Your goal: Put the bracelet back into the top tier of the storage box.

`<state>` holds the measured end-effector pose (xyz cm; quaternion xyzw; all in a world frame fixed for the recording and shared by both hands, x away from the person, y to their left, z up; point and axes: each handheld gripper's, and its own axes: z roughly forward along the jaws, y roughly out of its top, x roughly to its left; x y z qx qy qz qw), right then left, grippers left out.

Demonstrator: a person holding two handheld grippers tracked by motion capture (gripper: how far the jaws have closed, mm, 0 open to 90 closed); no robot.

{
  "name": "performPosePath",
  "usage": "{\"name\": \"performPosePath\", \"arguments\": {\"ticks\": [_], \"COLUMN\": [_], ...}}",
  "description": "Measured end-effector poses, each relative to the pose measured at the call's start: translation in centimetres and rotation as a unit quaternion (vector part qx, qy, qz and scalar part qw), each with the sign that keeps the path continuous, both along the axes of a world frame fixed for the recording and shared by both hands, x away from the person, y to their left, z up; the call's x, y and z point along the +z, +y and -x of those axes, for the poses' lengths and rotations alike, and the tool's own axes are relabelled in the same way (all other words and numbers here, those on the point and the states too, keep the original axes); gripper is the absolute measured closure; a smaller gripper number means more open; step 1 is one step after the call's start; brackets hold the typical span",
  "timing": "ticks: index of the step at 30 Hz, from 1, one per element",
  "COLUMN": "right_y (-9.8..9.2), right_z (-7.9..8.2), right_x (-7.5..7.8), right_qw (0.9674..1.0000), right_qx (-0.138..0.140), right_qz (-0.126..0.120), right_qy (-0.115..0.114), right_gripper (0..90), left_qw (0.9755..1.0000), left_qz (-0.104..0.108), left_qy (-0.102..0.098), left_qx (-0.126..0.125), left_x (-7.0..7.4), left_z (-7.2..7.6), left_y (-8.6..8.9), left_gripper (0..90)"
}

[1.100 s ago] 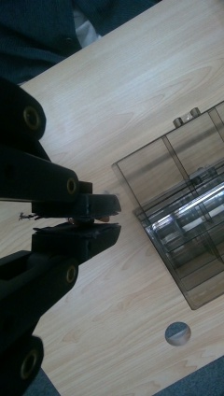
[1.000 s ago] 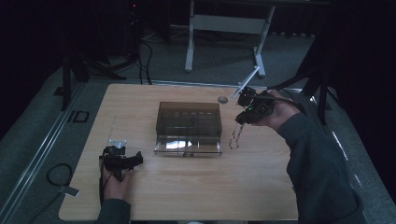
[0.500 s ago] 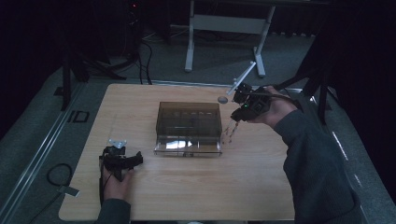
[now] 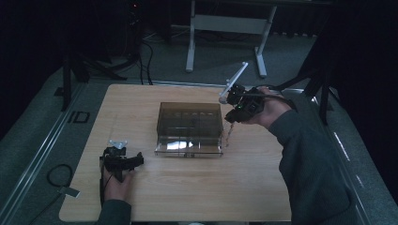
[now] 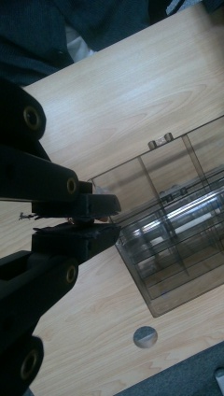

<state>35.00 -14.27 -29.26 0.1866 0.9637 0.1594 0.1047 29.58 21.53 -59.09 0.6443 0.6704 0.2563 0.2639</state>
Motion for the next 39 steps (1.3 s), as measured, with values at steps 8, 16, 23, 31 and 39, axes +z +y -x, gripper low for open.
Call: {"name": "performPosePath", "arguments": {"ticks": [8, 16, 23, 31, 39], "right_y": [0.6, 0.9, 1.4, 1.9, 2.2], "right_z": [0.0, 0.1, 0.1, -0.1, -0.3], "right_x": [-0.3, -0.5, -0.8, -1.5, -2.1], "right_qw": [1.0000, 0.9999, 0.9999, 0.9998, 0.9998], "right_qx": [0.005, 0.009, 0.014, 0.014, 0.011], "right_qz": [0.002, 0.003, 0.002, 0.009, 0.014], "right_qy": [0.002, 0.005, 0.008, 0.012, 0.014], "right_gripper": [84.4, 84.4, 84.4, 84.3, 84.3], "left_qw": [1.0000, 1.0000, 1.0000, 1.0000, 1.0000], "left_qz": [0.000, 0.000, -0.001, 0.000, 0.000], "left_qy": [0.001, 0.000, 0.001, 0.001, 0.000], "left_qx": [-0.001, -0.001, -0.001, -0.001, 0.000], "left_x": [0.0, 0.0, 0.0, 0.0, 0.0], "left_z": [0.0, 0.0, 0.0, 0.0, 0.0], "left_y": [0.0, 0.0, 0.0, 0.0, 0.0], "left_gripper": [1.8, 1.8, 1.8, 1.8, 1.8]}}
